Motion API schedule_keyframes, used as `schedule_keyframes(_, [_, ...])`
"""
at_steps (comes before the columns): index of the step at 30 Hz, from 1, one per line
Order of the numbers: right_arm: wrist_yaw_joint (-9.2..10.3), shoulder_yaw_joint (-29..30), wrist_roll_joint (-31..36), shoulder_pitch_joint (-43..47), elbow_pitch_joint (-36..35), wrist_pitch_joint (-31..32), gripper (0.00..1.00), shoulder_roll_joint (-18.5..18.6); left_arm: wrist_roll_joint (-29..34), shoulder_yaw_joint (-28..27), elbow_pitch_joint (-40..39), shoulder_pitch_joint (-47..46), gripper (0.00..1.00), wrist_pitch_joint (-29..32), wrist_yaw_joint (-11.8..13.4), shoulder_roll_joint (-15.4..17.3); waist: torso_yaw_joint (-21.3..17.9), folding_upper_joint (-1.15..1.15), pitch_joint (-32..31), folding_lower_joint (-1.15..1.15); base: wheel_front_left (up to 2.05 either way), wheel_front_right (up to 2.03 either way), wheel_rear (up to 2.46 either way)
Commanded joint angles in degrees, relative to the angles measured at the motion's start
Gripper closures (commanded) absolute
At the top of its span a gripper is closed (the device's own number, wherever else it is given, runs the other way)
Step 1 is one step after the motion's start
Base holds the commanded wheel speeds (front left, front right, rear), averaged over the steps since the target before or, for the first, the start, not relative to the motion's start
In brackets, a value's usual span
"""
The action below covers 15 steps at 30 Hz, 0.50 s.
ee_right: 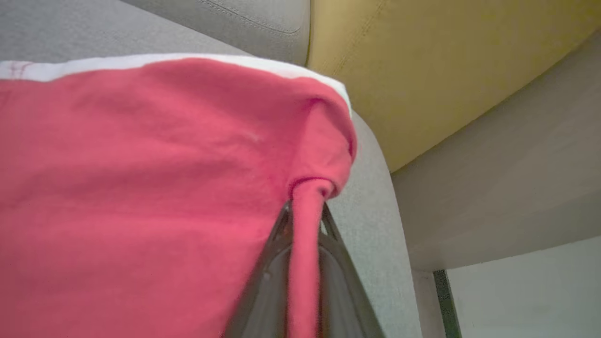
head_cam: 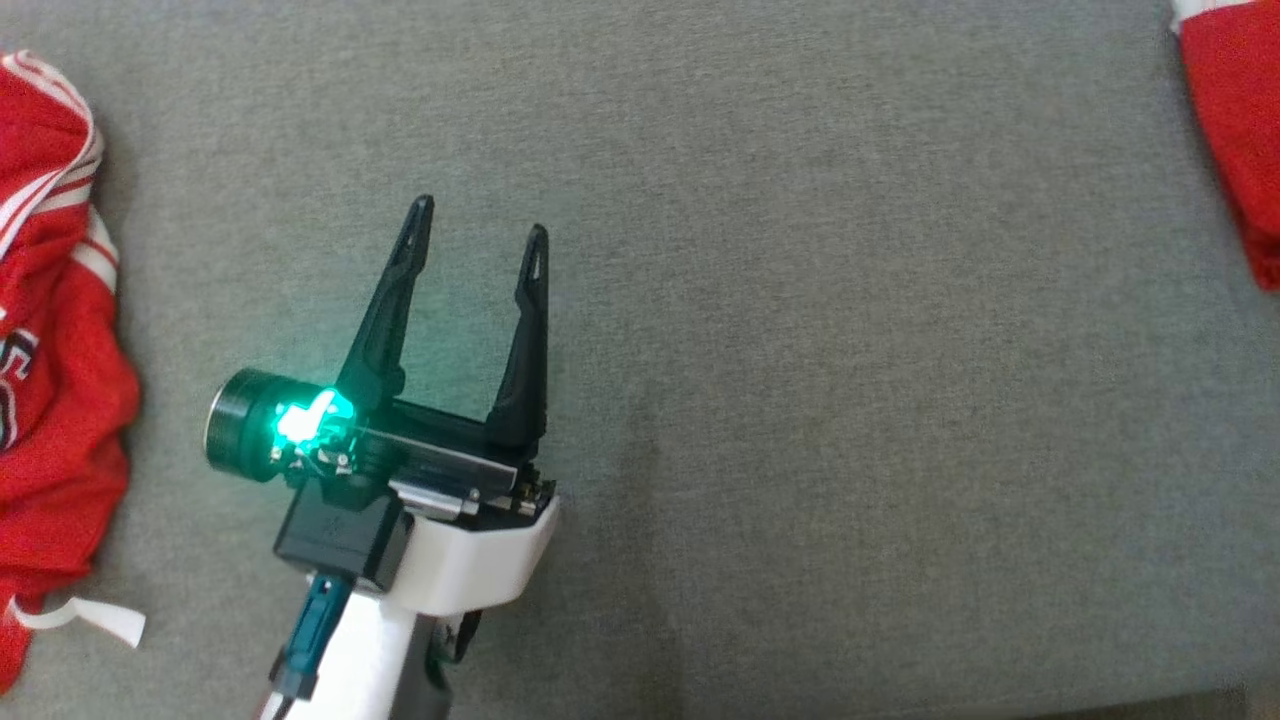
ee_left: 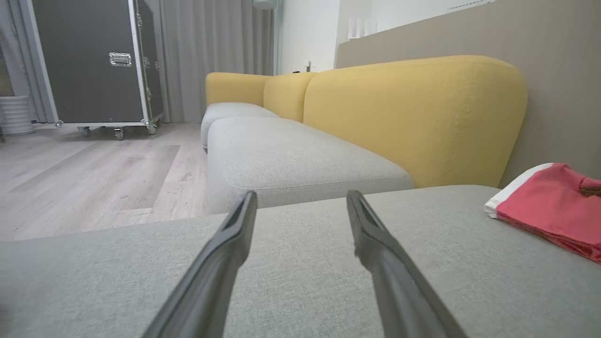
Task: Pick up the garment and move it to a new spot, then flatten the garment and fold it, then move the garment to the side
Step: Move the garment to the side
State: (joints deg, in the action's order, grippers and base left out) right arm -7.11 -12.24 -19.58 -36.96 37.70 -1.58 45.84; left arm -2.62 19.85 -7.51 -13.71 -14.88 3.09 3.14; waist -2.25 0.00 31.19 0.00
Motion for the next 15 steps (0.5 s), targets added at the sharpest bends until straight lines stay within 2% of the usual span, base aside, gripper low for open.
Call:
schedule_keyframes(1, [-0.37,0.67,0.97,0.85,-0.84,-0.67,0.98,2.98,-0.16,-1.86,-1.53,-0.24,0.0,-0.12,0.21,-0.03,0.27,0.0,-0.11,0.0,0.0,0.0,0.0])
schedule_keyframes(3, [-0.37,3.82,4.48,0.54,0.34,-1.67,0.0,2.36,-0.34,-1.97,-1.09,-0.31,0.0,-0.12,0.06,-0.07,0.75,0.0,-0.72,0.0,0.0,0.0,0.0])
schedule_keyframes(7, [-0.37,8.69,11.19,2.56,1.64,-1.67,0.0,-1.95,-0.47,-2.04,-0.14,0.65,0.0,-0.12,0.51,-0.15,1.92,0.0,-3.57,0.0,0.0,0.0,0.0])
schedule_keyframes(10, [-0.37,10.87,14.03,5.46,0.88,-0.76,0.0,-7.2,-0.79,-2.31,0.92,2.29,0.0,-0.12,1.39,-0.2,2.69,0.0,-7.21,0.0,0.0,0.0,0.0])
schedule_keyframes(15, [-0.37,9.19,10.5,12.8,-4.57,-1.38,0.0,-18.29,-0.94,-2.59,2.89,6.13,0.0,-0.12,3.02,-0.23,4.03,0.0,-14.59,0.0,0.0,0.0,0.0])
